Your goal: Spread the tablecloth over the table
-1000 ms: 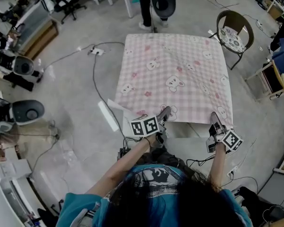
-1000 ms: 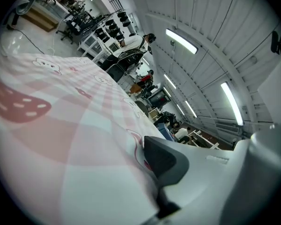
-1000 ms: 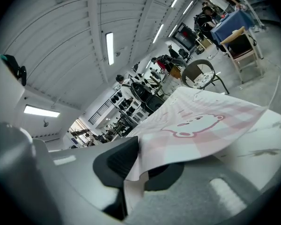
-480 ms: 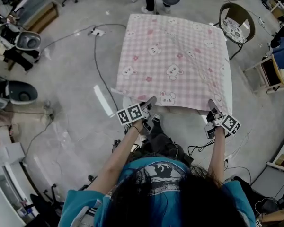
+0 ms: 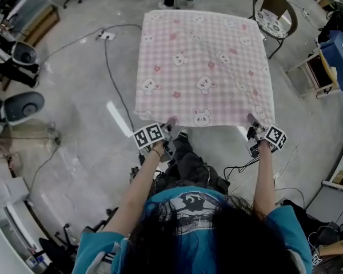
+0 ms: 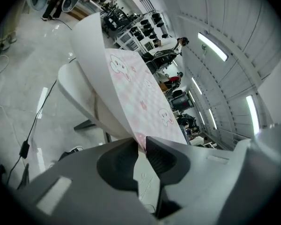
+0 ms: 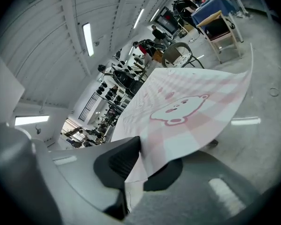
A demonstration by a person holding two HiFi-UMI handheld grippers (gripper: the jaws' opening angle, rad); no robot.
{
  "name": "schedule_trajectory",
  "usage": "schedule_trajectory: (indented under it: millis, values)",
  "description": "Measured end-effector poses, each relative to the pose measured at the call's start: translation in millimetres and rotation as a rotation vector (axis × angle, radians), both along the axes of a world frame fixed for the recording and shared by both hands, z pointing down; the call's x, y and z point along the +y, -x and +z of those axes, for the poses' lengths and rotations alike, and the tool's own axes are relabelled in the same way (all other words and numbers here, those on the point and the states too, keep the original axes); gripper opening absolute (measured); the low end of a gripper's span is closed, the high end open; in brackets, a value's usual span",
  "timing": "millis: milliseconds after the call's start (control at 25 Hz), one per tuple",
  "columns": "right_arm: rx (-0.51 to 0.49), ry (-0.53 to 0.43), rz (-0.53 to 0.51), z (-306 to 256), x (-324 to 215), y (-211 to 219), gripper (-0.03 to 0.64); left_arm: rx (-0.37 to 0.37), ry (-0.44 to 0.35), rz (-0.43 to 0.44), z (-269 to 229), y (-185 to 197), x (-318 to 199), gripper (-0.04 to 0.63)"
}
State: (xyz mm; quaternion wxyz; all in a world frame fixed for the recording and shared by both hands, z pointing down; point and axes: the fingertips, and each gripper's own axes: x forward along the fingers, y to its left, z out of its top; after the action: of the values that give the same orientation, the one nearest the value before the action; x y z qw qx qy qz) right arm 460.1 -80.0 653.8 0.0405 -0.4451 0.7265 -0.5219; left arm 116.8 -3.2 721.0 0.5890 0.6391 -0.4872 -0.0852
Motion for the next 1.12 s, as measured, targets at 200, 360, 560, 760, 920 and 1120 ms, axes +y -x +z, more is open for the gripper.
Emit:
schedule_trajectory:
  millis: [200, 360, 560, 760, 920, 1120]
  values:
    - [0.055, 0.126, 0.049, -43, -51, 12, 0.026, -0.038, 0.115, 0.035, -75, 18, -39, 0.056]
    - [0.129, 0.171, 0.128, -62, -87, 18, 0.035, -0.1, 0.15, 0.108, -111, 27, -77, 0.055]
    - [0.174, 0.177, 0.159, -46, -82, 21, 0.038, -0.092, 0.157, 0.06, -102, 35, -80, 0.048]
    - [0.193, 0.19, 0.205, -35, -87, 17, 0.043, -0.063, 0.138, 0.059, -102, 33, -86, 0.047]
    - [0.241, 0.153, 0.19, -35, -85, 14, 0.071, -0.05, 0.094, 0.075, -104, 29, -86, 0.067]
    - [0.274, 0.148, 0.164, -40, -77, 15, 0.189, -0.044, 0.047, 0.091, -116, 22, -87, 0.209]
